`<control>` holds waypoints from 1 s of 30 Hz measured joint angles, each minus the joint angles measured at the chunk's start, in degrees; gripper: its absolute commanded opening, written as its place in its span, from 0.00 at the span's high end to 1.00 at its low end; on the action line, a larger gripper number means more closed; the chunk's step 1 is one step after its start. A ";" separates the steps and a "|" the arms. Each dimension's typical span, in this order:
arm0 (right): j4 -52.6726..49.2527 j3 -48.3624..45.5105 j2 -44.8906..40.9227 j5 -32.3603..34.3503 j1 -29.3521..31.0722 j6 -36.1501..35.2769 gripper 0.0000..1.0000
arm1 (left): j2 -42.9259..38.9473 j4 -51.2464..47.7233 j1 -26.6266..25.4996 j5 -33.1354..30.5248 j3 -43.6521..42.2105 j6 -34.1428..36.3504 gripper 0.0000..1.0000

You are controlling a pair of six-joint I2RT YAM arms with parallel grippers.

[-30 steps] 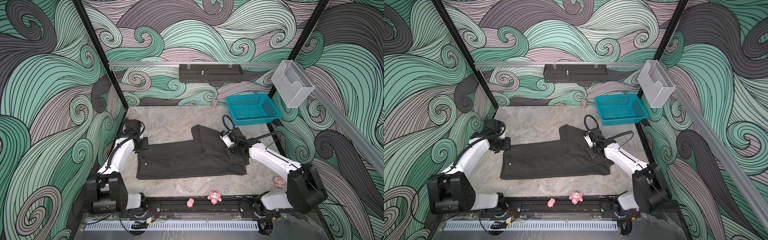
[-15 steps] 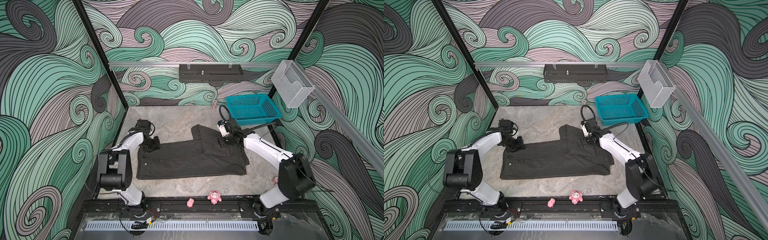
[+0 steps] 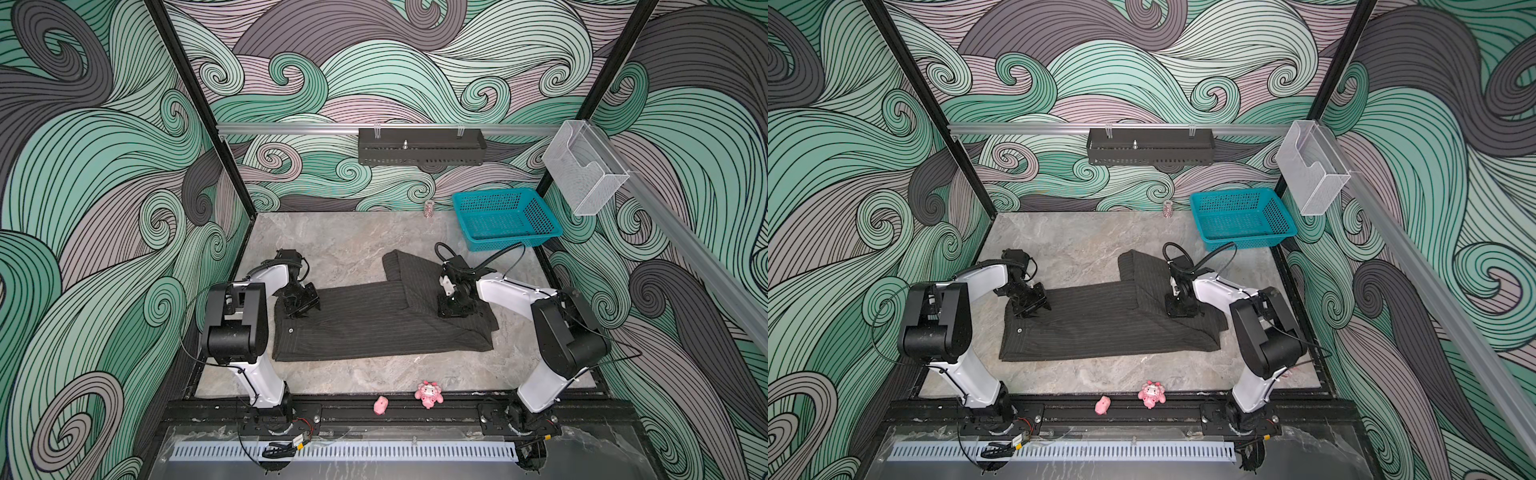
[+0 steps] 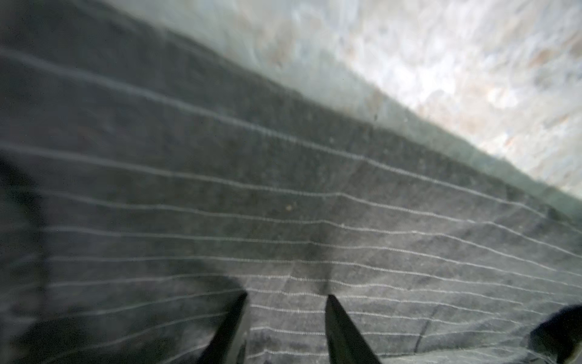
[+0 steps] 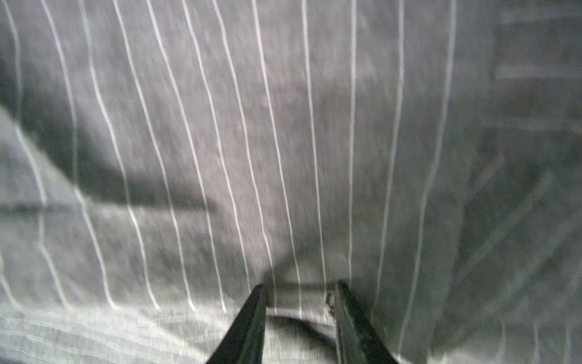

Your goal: Fold and stack the long sleeve shirts

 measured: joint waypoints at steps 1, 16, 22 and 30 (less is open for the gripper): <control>-0.85 0.68 -1.03 0.37 0.00 -0.07 0.49 | 0.00 -0.87 -0.35 -0.13 1.77 0.44 0.44; -2.95 16.70 0.22 2.43 -3.72 -0.66 0.47 | 27.82 -4.96 -15.96 7.45 52.83 0.20 0.49; -3.43 13.40 -0.70 1.84 -5.53 -0.68 0.47 | 40.17 -7.26 -20.59 10.29 60.57 -0.83 0.49; -3.76 11.41 -3.65 1.49 -6.86 -0.70 0.47 | 43.69 -6.93 -24.04 13.33 64.32 -2.08 0.61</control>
